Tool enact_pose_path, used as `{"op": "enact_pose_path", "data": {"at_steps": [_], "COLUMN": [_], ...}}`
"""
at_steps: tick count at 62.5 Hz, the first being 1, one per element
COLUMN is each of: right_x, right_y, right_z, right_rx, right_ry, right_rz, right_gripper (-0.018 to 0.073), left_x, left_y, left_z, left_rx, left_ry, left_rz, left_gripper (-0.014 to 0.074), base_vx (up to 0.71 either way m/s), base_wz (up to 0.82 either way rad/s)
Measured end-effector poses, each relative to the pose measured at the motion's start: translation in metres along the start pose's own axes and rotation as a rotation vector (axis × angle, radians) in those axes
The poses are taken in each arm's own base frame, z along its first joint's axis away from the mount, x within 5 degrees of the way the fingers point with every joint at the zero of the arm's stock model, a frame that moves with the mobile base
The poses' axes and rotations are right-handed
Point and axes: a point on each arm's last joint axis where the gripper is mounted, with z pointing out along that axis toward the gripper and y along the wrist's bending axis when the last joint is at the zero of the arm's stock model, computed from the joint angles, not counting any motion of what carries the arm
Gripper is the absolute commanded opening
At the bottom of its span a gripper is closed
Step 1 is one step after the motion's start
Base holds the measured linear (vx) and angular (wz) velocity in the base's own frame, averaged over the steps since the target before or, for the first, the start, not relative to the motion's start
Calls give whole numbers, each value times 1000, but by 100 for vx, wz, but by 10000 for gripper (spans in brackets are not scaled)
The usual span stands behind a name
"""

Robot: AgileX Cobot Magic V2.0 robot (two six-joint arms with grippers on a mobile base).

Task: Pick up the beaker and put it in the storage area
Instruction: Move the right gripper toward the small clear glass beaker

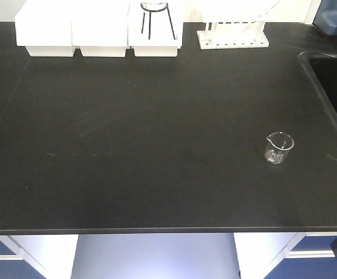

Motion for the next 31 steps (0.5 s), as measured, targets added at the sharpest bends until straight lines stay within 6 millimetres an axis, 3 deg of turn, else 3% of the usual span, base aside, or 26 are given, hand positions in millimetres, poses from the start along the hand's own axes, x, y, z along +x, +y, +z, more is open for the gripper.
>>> {"op": "enact_pose_path", "data": {"at_steps": [31], "right_x": [0], "right_y": [0], "right_z": [0], "right_rx": [0], "right_ry": [0], "right_rz": [0], "right_gripper": [-6], "left_x": [0], "left_y": [0], "left_z": [0], "left_rx": [0], "left_ry": [0], "left_rz": [0], "left_gripper": [-6], "base_vx": [0], "base_wz": [0]}}
